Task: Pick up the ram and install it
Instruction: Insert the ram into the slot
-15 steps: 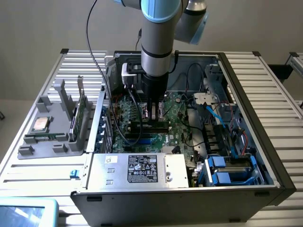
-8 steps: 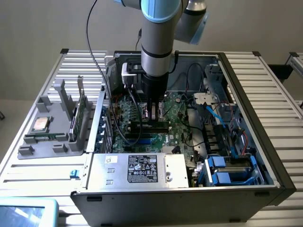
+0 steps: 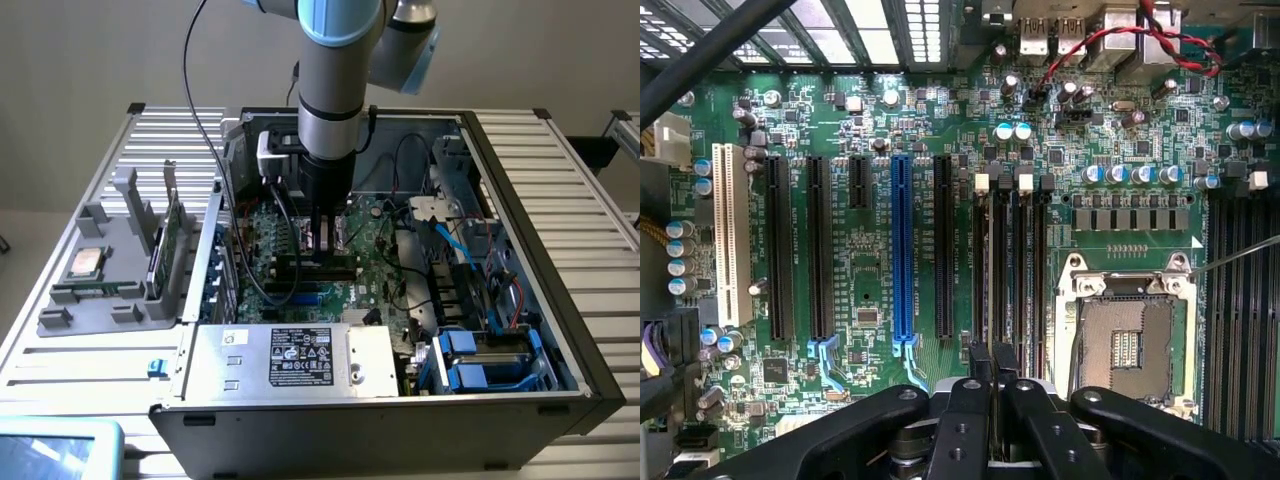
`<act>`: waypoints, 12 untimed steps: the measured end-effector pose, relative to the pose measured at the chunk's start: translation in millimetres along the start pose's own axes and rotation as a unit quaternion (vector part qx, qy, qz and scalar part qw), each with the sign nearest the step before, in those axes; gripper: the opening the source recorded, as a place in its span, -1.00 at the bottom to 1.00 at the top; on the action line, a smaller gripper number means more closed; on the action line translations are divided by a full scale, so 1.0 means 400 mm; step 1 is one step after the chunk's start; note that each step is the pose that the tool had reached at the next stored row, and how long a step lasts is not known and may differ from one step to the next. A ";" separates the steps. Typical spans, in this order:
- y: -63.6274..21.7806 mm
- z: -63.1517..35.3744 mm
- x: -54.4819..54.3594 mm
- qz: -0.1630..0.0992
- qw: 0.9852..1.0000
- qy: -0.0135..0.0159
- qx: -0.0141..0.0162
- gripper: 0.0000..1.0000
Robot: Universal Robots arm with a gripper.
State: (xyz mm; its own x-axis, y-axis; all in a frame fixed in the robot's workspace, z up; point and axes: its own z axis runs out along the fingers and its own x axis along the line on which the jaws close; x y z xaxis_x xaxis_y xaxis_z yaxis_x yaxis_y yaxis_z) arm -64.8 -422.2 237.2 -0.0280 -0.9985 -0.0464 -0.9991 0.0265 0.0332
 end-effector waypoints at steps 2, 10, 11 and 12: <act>0.000 0.000 0.000 -0.001 1.000 0.000 0.000 -0.79; 0.000 0.001 0.000 -0.004 1.000 0.000 0.000 -0.79; 0.000 0.001 0.000 -0.004 1.000 0.000 0.000 -0.79; 0.000 0.001 0.001 -0.004 1.000 0.000 0.000 -0.79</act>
State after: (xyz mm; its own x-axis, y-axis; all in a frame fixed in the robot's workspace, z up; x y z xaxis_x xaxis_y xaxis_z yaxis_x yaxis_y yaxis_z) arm -64.8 -422.7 236.8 -0.0207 -0.9987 -0.0466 -0.9993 0.0192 0.0331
